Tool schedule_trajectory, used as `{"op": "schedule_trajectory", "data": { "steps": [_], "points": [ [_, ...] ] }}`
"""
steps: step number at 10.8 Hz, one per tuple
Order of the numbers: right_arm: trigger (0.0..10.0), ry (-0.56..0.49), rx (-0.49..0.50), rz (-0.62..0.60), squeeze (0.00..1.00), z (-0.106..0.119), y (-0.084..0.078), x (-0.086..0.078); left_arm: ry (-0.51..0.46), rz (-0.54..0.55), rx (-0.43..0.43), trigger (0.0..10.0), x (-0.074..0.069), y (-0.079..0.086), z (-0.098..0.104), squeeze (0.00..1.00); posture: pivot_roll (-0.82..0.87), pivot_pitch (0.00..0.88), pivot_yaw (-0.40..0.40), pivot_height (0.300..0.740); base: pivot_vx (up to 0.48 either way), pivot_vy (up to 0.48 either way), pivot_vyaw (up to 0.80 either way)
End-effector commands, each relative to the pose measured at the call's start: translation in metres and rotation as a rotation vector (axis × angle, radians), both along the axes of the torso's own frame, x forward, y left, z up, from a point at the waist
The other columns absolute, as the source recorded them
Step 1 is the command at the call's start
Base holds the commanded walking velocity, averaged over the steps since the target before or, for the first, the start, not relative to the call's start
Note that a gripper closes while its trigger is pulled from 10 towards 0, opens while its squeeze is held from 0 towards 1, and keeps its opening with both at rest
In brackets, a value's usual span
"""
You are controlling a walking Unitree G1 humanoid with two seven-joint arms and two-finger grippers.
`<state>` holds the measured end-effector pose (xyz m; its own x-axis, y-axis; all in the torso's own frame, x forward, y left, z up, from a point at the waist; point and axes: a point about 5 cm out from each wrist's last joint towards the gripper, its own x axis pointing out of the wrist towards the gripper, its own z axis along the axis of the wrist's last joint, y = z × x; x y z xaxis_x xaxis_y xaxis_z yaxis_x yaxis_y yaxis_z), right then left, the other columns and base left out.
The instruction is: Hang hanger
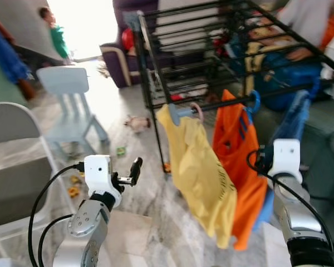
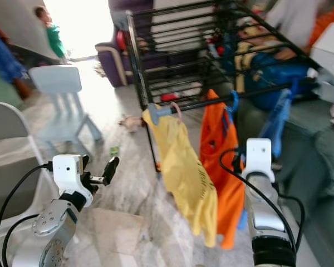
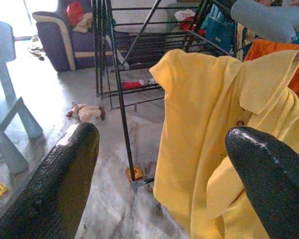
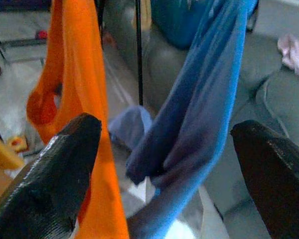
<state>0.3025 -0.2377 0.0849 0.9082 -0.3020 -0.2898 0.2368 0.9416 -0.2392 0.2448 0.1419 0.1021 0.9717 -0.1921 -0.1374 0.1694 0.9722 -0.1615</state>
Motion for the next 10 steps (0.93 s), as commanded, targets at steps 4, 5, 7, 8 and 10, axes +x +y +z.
{"op": "schedule_trajectory", "data": {
  "steps": [4, 5, 7, 8, 10],
  "points": [
    [10.0, 0.044, 0.040, 0.046, 0.00, -0.007, 0.001, 0.012, 0.018, -0.003, 0.007, 10.0, 0.004, 0.001, -0.003, 0.00, -0.11, 0.000, 0.107, 0.740, 0.000, 0.000, 0.00],
    [10.0, 0.074, 0.049, 0.053, 0.00, -0.011, 0.000, 0.013, 0.021, -0.007, 0.010, 10.0, 0.005, 0.001, -0.003, 0.00, -0.11, 0.000, 0.109, 0.740, 0.000, 0.000, 0.00],
    [10.0, 0.098, 0.076, 0.095, 0.00, -0.011, -0.002, 0.028, 0.027, -0.024, 0.033, 10.0, 0.006, 0.000, -0.004, 0.00, -0.11, 0.000, 0.113, 0.740, 0.000, 0.000, 0.00],
    [4.3, 0.086, 0.072, 0.077, 0.00, -0.008, -0.006, 0.033, 0.026, -0.028, 0.042, 10.0, 0.006, 0.001, -0.004, 0.00, -0.10, 0.000, 0.113, 0.740, 0.000, 0.000, 0.00],
    [0.0, 0.087, 0.099, 0.134, 0.00, -0.003, 0.004, 0.048, 0.026, -0.037, 0.054, 10.0, 0.007, 0.000, -0.004, 0.00, -0.09, 0.000, 0.117, 0.740, 0.000, 0.000, 0.00]
  ]
}}
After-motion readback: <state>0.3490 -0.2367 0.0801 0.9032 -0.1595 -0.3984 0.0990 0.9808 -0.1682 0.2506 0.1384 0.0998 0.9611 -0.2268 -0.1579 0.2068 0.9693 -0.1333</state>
